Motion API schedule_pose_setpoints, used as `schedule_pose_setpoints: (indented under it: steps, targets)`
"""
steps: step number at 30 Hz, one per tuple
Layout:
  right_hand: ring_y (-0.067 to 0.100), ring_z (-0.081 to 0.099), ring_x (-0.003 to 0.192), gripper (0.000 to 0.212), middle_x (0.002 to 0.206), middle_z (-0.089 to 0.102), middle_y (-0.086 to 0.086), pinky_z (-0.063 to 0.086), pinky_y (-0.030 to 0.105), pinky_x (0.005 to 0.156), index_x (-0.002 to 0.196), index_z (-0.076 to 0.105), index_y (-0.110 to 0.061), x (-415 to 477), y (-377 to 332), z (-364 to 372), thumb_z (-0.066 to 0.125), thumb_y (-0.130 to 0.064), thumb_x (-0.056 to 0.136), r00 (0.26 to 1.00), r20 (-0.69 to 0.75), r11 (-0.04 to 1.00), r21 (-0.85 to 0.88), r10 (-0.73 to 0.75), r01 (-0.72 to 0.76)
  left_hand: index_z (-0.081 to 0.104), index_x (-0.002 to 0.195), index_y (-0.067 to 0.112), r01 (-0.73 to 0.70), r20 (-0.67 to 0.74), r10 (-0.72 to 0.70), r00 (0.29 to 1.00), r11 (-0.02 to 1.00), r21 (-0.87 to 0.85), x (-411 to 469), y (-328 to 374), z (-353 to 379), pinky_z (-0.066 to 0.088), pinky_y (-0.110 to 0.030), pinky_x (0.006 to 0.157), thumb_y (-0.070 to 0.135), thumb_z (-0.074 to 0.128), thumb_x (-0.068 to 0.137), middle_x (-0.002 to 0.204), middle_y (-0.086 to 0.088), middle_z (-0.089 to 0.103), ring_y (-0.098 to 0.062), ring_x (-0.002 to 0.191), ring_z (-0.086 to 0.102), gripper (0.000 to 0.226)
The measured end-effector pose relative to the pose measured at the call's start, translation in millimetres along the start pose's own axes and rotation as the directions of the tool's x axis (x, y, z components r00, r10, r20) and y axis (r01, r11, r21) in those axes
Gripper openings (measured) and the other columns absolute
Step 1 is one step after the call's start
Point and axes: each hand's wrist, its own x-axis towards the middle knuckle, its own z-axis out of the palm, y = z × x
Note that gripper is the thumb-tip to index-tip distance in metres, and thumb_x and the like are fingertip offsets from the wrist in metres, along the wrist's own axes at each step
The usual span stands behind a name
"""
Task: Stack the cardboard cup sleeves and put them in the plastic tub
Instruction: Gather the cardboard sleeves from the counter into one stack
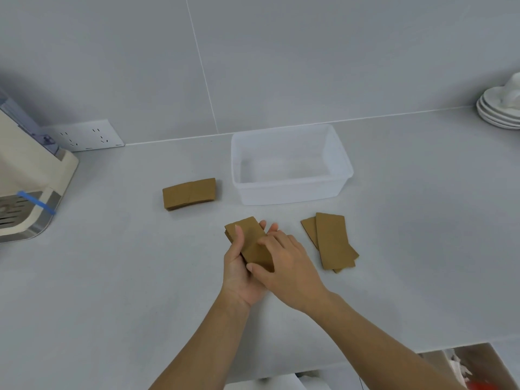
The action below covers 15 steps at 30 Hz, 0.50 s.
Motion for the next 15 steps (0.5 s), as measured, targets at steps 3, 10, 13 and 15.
schedule_pose_setpoints:
  steps: [3,10,13,15]
  targets:
    - [0.018,0.043,0.113,0.041,0.127,0.049,0.001,0.033,0.03,0.101,0.121,0.05,-0.016,-3.7,4.3,-2.7,0.053,-0.038,0.086,1.0,0.024,1.0,-0.013,0.003,-0.002,0.063,0.106,0.015,0.029,-0.014,-0.029,0.999,1.0,-0.001,-0.4,-3.4,2.3,0.048,-0.043,0.091,0.053,0.061,0.07,0.11,-0.008,0.07,-0.025,0.099,0.068,0.052]
    - [0.017,0.048,0.112,0.044,0.125,0.053,0.002,0.04,0.034,0.097,0.122,0.05,-0.016,-3.0,16.0,-22.8,0.05,-0.043,0.087,0.987,0.15,0.996,0.059,0.054,-0.063,0.062,0.109,0.019,0.104,-0.054,-0.104,0.993,0.994,0.01,1.3,-8.0,7.0,0.049,-0.045,0.09,0.053,0.066,0.066,0.112,-0.003,0.069,-0.028,0.105,0.063,0.056]
    - [0.015,0.057,0.097,0.034,0.108,0.062,-0.001,0.05,0.037,0.087,0.111,0.055,-0.019,1.0,23.3,-34.9,0.051,-0.043,0.087,0.986,0.112,0.981,0.135,0.126,-0.141,0.062,0.106,0.017,0.091,-0.061,-0.091,0.994,0.996,-0.011,0.1,-8.9,12.9,0.057,-0.041,0.074,0.051,0.064,0.069,0.102,-0.007,0.07,-0.028,0.086,0.07,0.05]
    - [0.014,0.06,0.092,0.033,0.108,0.064,-0.003,0.051,0.032,0.082,0.113,0.055,-0.02,3.8,28.4,-41.5,0.051,-0.041,0.088,0.981,0.058,0.971,0.144,0.185,-0.192,0.062,0.107,0.016,0.084,-0.061,-0.087,0.994,0.996,-0.039,-0.6,-9.9,15.7,0.057,-0.043,0.073,0.049,0.063,0.072,0.106,-0.007,0.069,-0.029,0.084,0.071,0.048]
